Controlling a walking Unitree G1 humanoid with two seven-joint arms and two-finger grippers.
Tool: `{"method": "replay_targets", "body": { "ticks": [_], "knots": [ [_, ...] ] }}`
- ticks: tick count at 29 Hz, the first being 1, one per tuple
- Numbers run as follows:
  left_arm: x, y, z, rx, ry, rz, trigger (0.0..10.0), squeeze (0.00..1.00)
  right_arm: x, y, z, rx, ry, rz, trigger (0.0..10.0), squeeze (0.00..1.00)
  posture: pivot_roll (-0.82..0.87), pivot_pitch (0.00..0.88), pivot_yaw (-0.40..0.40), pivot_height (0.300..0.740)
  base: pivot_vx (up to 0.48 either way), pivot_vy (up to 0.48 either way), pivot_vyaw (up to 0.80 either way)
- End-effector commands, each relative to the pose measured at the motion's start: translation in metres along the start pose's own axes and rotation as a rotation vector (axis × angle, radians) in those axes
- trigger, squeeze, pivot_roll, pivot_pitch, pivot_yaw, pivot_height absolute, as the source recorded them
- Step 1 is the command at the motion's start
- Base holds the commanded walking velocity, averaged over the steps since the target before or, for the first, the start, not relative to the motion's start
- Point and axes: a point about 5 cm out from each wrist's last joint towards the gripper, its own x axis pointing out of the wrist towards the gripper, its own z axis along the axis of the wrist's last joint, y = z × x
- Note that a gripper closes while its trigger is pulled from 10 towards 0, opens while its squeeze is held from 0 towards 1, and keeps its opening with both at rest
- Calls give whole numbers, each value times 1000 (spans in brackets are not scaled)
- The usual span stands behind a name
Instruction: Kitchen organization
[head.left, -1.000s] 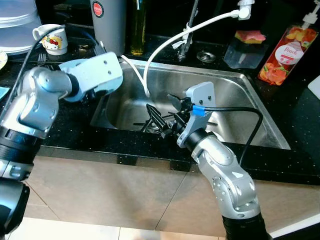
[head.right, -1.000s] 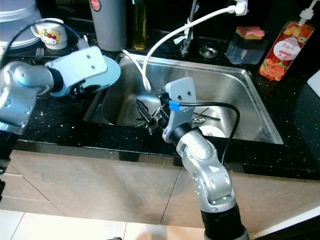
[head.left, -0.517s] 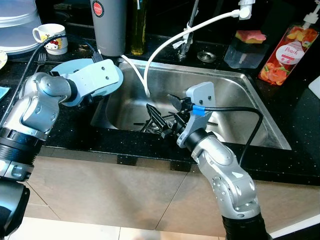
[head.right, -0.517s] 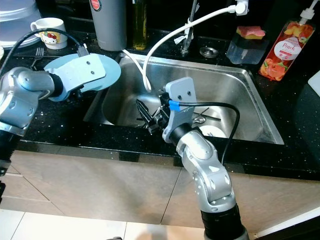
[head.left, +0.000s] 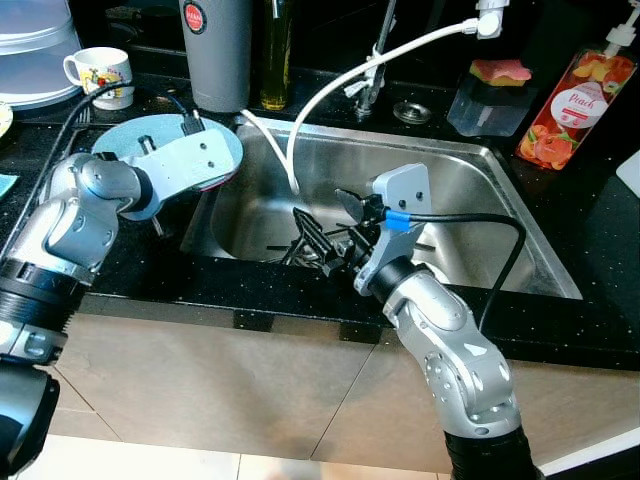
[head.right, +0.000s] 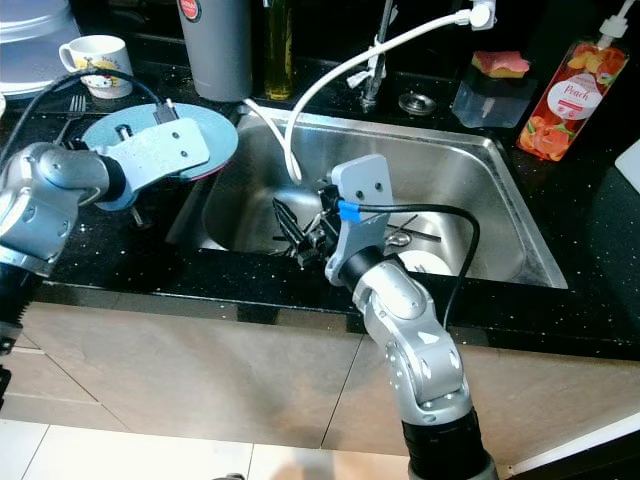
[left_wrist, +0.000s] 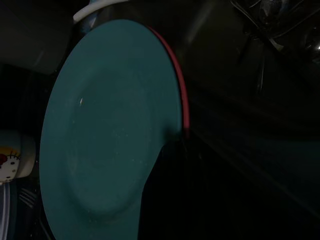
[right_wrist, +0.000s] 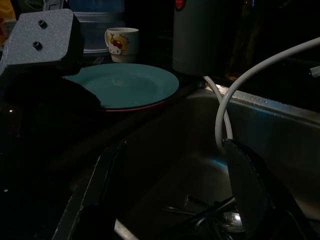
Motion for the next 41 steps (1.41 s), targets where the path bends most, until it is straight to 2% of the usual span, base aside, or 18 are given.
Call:
{"method": "replay_targets", "body": {
  "ticks": [1, 4, 8, 9, 10, 12, 13, 18, 19, 20, 23, 25, 26, 28, 29, 37, 41],
  "knots": [
    [0, -1, -6, 31, 36, -1, 0, 0, -1, -1, 1, 6, -1, 0, 10000, 0, 270, 55, -86, 740, 0, 0, 0],
    [-2, 1, -5, 45, 34, 16, 0, 0, -1, 0, 1, 6, -2, 2, 10000, 0, 268, 54, -86, 740, 0, 0, 0],
    [-4, 11, 2, 109, 9, 103, 0, 0, -1, 0, 1, 6, -1, 2, 10000, 0, 269, 50, -87, 740, 0, 0, 0],
    [-6, 16, 7, 146, -6, 157, 4745, 0, -1, 0, 1, 6, -1, 3, 10000, 0, 269, 48, -87, 740, 0, 0, 0],
    [-8, 22, 12, 188, -23, 216, 10000, 0, -1, 0, 1, 5, -1, 3, 10000, 0, 269, 48, -87, 740, 0, 0, 0],
    [-10, 25, 15, 213, -32, 250, 10000, 0, -1, 0, 0, 5, -1, 4, 10000, 0, 269, 48, -87, 740, 0, 0, 0],
    [-12, 28, 20, 268, -54, 294, 10000, 0, -1, 0, 0, 6, -1, 4, 10000, 0, 271, 45, -88, 740, 0, 0, 0],
    [-10, 18, 18, 225, -60, 219, 10000, 0, -1, 0, 1, 6, -2, 7, 10000, 0, 271, 45, -88, 740, 0, 0, 0],
    [-7, 16, 11, 180, -28, 196, 10000, 1000, 0, 0, 1, 6, -3, 8, 10000, 0, 270, 43, -90, 740, 0, 0, 0],
    [-7, 16, 11, 180, -28, 196, 10000, 1000, 0, 0, 1, 6, -3, 8, 10000, 0, 270, 43, -90, 740, 0, 0, 0],
    [-2, 13, -1, 64, 36, 152, 10000, 1000, 0, 0, 1, 4, -2, 6, 10000, 0, 267, 48, -89, 740, 0, 0, 0],
    [-2, 13, -1, 64, 36, 152, 10000, 1000, 0, 0, 1, 4, -2, 6, 10000, 0, 267, 48, -89, 740, 0, 0, 0],
    [0, 12, -3, 24, 35, 129, 10000, 1000, -1, 0, 0, 4, 0, 5, 10000, 0, 268, 50, -87, 740, 0, 0, 0],
    [1, 10, -3, 13, 29, 106, 10000, 1000, -1, -1, 0, 4, 1, 3, 10000, 0, 268, 50, -87, 740, 0, 0, 0],
    [2, 8, -3, 4, 24, 91, 10000, 0, -1, -1, 0, 5, 2, 2, 10000, 0, 267, 53, -86, 740, 0, 0, 0],
    [3, 6, 2, -23, -8, 44, 10000, 0, -2, 0, -1, 9, 4, 1, 10000, 0, 266, 60, -88, 740, 0, 0, 0],
    [2, 6, 11, -63, -57, 11, 10000, 0, -2, 0, -1, 9, 4, -1, 10000, 0, 269, 62, -86, 740, 0, 0, 0]
  ]
}}
